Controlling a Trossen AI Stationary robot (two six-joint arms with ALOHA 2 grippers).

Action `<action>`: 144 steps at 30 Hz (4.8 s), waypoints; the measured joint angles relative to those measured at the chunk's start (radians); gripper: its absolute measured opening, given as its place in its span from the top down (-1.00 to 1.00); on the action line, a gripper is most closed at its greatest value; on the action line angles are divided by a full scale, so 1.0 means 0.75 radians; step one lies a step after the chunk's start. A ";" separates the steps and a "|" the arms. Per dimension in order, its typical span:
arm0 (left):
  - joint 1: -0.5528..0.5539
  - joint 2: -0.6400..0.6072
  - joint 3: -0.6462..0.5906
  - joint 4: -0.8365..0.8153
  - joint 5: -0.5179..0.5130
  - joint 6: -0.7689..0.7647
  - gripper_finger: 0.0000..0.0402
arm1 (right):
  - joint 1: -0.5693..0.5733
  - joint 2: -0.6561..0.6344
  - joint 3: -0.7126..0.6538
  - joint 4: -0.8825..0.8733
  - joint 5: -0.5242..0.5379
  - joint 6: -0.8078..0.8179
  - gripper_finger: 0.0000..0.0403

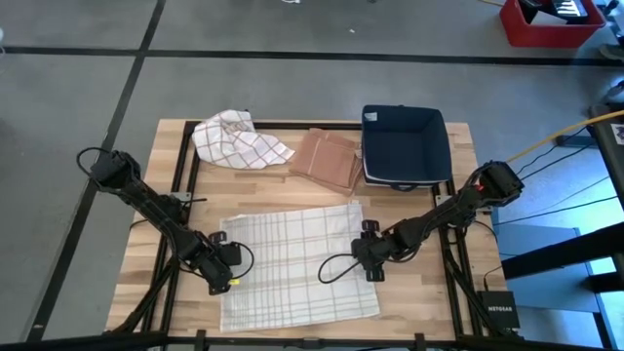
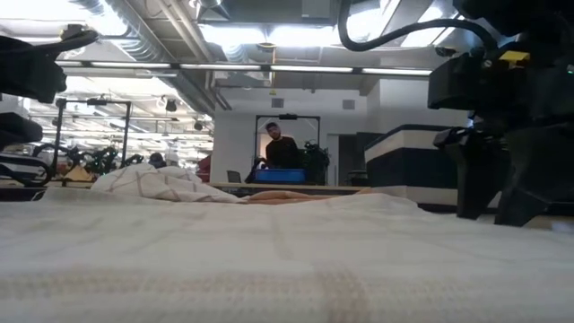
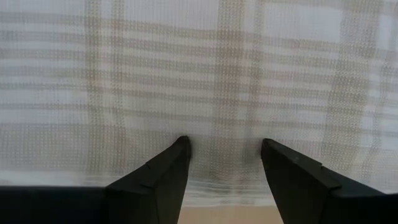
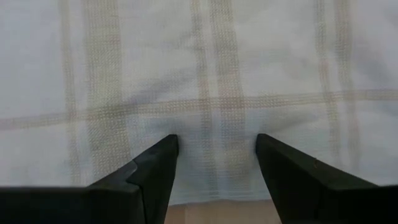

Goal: Fold towel
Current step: Fold the bottom white towel

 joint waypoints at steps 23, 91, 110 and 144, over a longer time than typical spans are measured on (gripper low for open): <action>-0.001 0.016 0.109 -0.185 0.000 -0.013 0.98 | -0.054 -0.063 0.072 -0.203 -0.023 -0.020 0.96; 0.001 -0.017 0.313 -0.743 -0.650 -0.272 0.91 | 0.179 -0.166 0.184 -0.690 0.382 0.430 0.93; 0.060 -0.049 0.455 -0.629 -0.560 -0.139 0.20 | 0.212 -0.167 0.347 -0.819 0.279 0.426 0.04; 0.247 0.023 0.281 0.568 -0.640 0.564 0.28 | 0.191 -0.003 0.060 0.254 0.291 0.212 0.23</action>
